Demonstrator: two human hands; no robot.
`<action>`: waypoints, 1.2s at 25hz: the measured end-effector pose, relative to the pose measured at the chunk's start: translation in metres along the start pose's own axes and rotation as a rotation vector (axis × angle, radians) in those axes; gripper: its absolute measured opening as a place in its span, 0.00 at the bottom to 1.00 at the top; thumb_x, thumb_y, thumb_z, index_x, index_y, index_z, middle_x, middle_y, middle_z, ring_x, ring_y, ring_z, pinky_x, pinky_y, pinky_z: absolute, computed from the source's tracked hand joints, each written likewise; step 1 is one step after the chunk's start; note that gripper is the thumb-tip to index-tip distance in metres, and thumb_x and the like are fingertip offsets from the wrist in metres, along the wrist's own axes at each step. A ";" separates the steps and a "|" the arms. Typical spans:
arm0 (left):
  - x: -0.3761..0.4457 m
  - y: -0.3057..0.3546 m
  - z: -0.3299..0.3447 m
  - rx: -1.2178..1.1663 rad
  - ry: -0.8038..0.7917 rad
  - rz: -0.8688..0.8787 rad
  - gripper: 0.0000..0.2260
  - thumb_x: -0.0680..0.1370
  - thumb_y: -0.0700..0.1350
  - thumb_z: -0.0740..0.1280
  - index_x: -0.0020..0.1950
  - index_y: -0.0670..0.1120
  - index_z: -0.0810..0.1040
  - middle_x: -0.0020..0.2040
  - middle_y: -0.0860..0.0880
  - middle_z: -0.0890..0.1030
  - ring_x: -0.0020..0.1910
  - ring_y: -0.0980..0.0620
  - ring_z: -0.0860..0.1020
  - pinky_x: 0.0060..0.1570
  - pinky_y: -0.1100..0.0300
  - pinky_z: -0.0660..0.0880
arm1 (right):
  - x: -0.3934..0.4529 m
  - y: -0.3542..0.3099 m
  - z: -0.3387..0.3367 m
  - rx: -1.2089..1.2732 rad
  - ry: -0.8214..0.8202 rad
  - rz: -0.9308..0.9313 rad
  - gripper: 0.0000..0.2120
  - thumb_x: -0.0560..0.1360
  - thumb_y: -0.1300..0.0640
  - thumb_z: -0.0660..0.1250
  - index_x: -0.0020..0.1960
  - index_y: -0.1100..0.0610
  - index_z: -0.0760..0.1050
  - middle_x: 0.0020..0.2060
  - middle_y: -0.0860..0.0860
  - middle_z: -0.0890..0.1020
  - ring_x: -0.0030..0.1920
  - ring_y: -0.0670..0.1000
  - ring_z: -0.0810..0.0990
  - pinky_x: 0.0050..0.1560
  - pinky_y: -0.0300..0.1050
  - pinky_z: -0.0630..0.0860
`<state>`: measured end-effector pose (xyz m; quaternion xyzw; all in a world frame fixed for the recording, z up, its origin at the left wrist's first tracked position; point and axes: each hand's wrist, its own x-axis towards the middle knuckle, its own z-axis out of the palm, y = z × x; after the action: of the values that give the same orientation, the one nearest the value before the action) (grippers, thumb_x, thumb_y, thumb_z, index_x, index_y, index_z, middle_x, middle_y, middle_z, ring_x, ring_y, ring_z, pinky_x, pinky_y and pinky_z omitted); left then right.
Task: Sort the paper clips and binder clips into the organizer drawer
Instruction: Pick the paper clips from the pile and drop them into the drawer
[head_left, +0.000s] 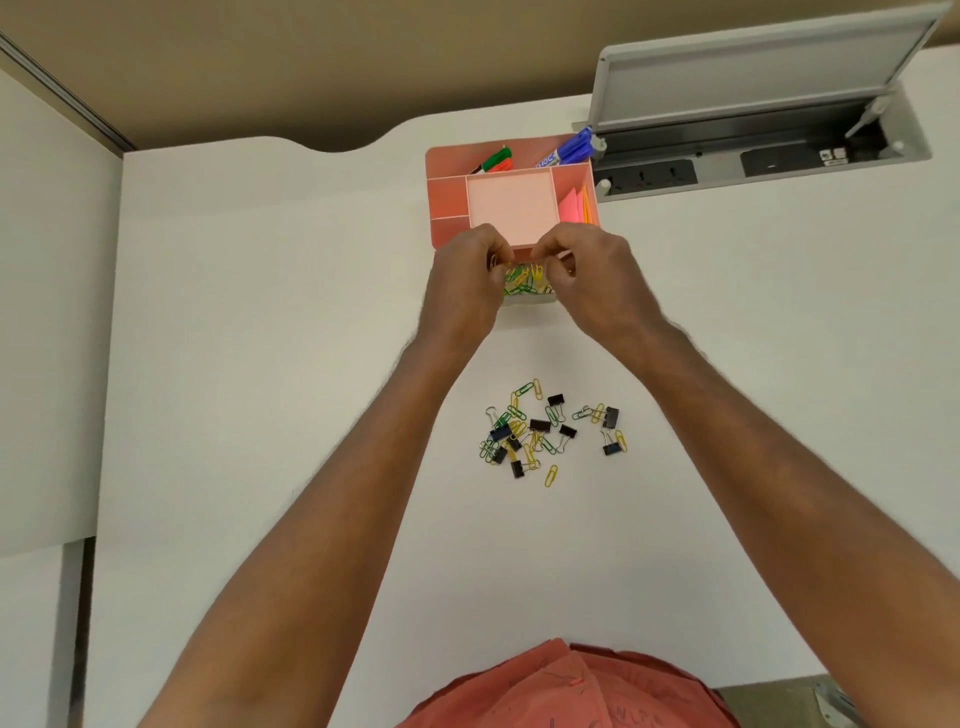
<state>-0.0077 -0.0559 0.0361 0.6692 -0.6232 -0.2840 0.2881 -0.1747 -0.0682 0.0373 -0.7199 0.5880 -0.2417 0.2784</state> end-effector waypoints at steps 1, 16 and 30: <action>0.003 0.000 0.003 0.066 -0.022 0.043 0.09 0.74 0.31 0.66 0.47 0.43 0.81 0.44 0.48 0.80 0.44 0.50 0.77 0.45 0.55 0.77 | -0.009 0.001 -0.001 0.040 0.035 0.010 0.08 0.79 0.63 0.66 0.53 0.54 0.81 0.52 0.50 0.83 0.50 0.49 0.82 0.51 0.46 0.82; -0.029 -0.010 0.016 0.228 -0.049 0.260 0.13 0.80 0.35 0.65 0.62 0.43 0.82 0.67 0.43 0.80 0.68 0.43 0.76 0.66 0.50 0.74 | -0.132 0.031 0.031 0.233 -0.014 0.348 0.09 0.79 0.62 0.66 0.51 0.50 0.80 0.50 0.44 0.80 0.46 0.40 0.81 0.46 0.34 0.79; -0.155 -0.050 0.047 0.265 -0.296 -0.092 0.15 0.79 0.43 0.68 0.65 0.50 0.77 0.58 0.50 0.73 0.57 0.49 0.74 0.47 0.48 0.79 | -0.167 0.041 0.065 -0.257 -0.310 0.029 0.27 0.76 0.67 0.67 0.71 0.47 0.74 0.67 0.52 0.70 0.63 0.55 0.70 0.46 0.52 0.80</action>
<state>-0.0189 0.1004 -0.0290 0.6800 -0.6595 -0.3076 0.0893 -0.1925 0.0973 -0.0414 -0.7697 0.5743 -0.0467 0.2748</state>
